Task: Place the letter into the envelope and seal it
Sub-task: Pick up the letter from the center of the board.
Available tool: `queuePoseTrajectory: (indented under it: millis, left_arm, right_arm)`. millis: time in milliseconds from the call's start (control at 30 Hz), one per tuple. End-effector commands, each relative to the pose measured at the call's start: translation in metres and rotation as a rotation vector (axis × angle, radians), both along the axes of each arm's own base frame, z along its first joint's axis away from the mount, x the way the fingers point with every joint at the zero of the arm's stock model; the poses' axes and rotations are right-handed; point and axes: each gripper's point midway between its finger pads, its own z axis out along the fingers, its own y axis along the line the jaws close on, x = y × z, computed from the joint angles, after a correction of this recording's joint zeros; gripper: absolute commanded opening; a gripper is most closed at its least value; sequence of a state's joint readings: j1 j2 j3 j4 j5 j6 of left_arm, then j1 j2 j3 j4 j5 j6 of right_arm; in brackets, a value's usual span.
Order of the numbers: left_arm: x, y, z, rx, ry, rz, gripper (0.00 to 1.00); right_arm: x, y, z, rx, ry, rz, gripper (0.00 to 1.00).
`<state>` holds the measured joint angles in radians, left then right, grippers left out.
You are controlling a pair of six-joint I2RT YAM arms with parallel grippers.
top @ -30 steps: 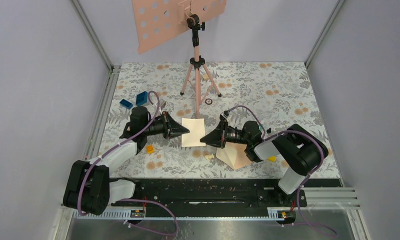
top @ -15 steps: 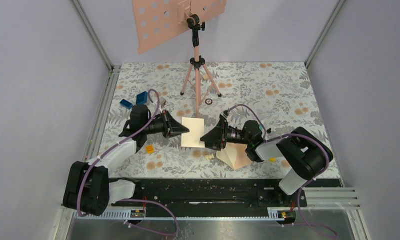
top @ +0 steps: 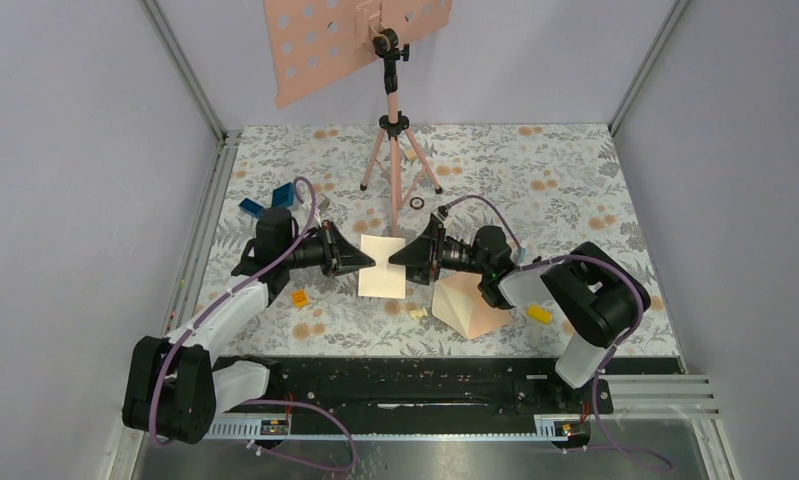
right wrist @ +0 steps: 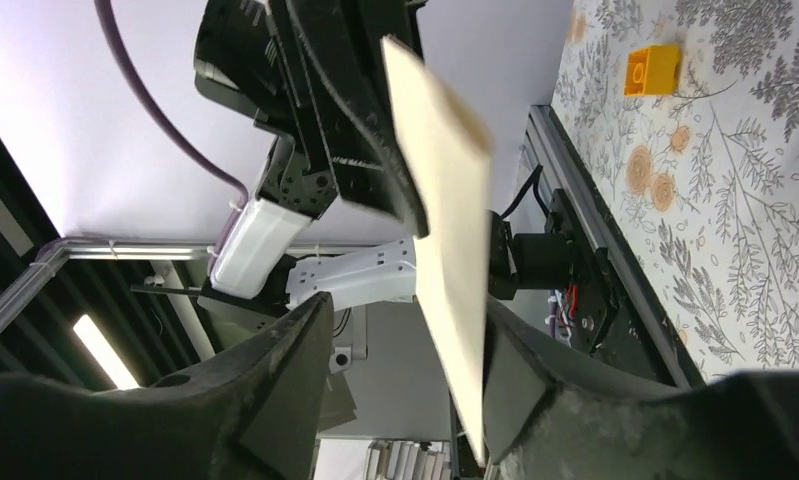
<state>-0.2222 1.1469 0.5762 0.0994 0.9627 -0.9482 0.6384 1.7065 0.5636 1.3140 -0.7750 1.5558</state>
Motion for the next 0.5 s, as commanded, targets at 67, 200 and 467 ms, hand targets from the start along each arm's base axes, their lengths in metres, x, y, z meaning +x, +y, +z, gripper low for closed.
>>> queuePoseTrajectory:
  millis: [67, 200, 467]
  left_arm:
    - [-0.006, -0.002, 0.027, -0.03, -0.112, -0.041, 0.0]
    - [-0.009, -0.002, 0.031, -0.035, -0.122, -0.047, 0.0]
    - [-0.014, -0.003, 0.032, -0.048, -0.122, -0.082, 0.0]
  right_arm:
    - [0.018, 0.005, 0.011, 0.011, -0.048, -0.044, 0.35]
    - [0.022, 0.005, 0.01, 0.011, -0.046, -0.061, 0.0]
    - [0.033, 0.006, 0.011, 0.014, -0.028, -0.07, 0.56]
